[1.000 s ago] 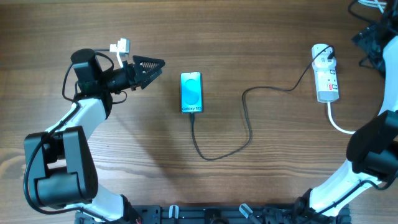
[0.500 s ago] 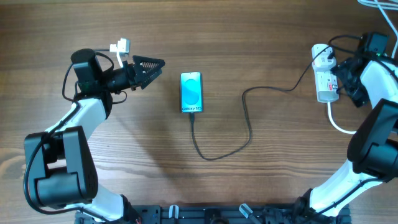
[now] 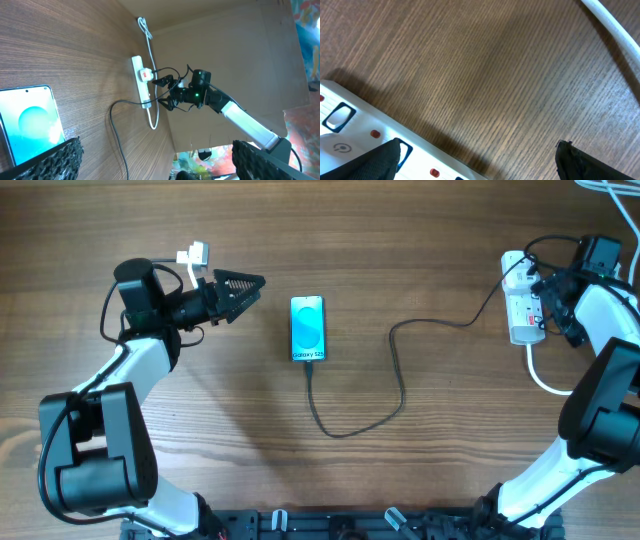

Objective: Plug charger to phone and switch on socket

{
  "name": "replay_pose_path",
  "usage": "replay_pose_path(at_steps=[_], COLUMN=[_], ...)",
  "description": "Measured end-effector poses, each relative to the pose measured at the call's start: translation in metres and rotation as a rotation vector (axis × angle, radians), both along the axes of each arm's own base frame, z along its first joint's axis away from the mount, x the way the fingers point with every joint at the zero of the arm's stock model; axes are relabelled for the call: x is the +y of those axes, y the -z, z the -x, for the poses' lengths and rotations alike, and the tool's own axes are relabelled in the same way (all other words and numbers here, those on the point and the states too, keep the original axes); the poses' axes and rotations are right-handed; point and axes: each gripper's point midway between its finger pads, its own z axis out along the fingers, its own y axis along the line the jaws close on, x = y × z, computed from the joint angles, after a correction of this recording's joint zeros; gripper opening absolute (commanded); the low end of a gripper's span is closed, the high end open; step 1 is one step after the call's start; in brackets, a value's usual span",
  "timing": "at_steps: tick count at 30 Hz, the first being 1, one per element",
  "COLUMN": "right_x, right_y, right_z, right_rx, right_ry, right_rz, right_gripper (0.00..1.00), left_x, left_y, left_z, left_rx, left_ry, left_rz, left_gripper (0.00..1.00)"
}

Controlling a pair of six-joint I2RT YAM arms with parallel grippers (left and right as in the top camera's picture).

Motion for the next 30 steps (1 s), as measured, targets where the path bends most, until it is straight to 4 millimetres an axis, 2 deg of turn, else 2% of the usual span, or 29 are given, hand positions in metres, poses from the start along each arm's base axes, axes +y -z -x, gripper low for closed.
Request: replay_pose_path(at_steps=[10, 15, 17, 19, 21, 26, 29, 30], right_x=[0.006, 0.012, 0.011, 0.014, 0.020, 0.034, 0.044, 0.047], right_y=[0.012, 0.016, -0.009, -0.057, -0.079, -0.067, -0.035, -0.031], right_z=[-0.010, 0.004, 0.001, -0.010, -0.017, -0.023, -0.023, -0.024], right_rx=[-0.021, 0.068, 0.033, -0.084, -0.141, -0.147, -0.089, -0.078], right_ry=[-0.033, -0.115, -0.147, -0.202, -0.252, -0.314, -0.335, -0.343], right_rz=[-0.042, -0.043, -0.013, 0.024, 0.028, -0.042, -0.103, -0.108], right_gripper=[1.00, 1.00, 0.99, 1.00, 1.00, 1.00, 0.99, 0.99], left_x=[0.000, 0.000, 0.000, 0.000, 0.000, 0.000, 0.000, 0.000], left_y=[0.000, 0.000, 0.000, 0.000, 0.000, 0.000, 0.000, 0.000], left_z=[0.000, 0.000, 0.000, 0.000, 0.000, 0.000, 0.000, 0.000], left_rx=[0.000, 0.000, 0.000, 0.000, 0.000, 0.000, 0.000, 0.000], left_ry=[0.000, 0.000, 0.000, 0.000, 0.000, 0.000, 0.000, 0.000], left_rz=[0.000, 0.000, 0.000, 0.000, 0.000, 0.000, 0.000, 0.000], left_gripper=[1.00, 1.00, 1.00, 1.00, 1.00, 1.00, 1.00, 1.00])
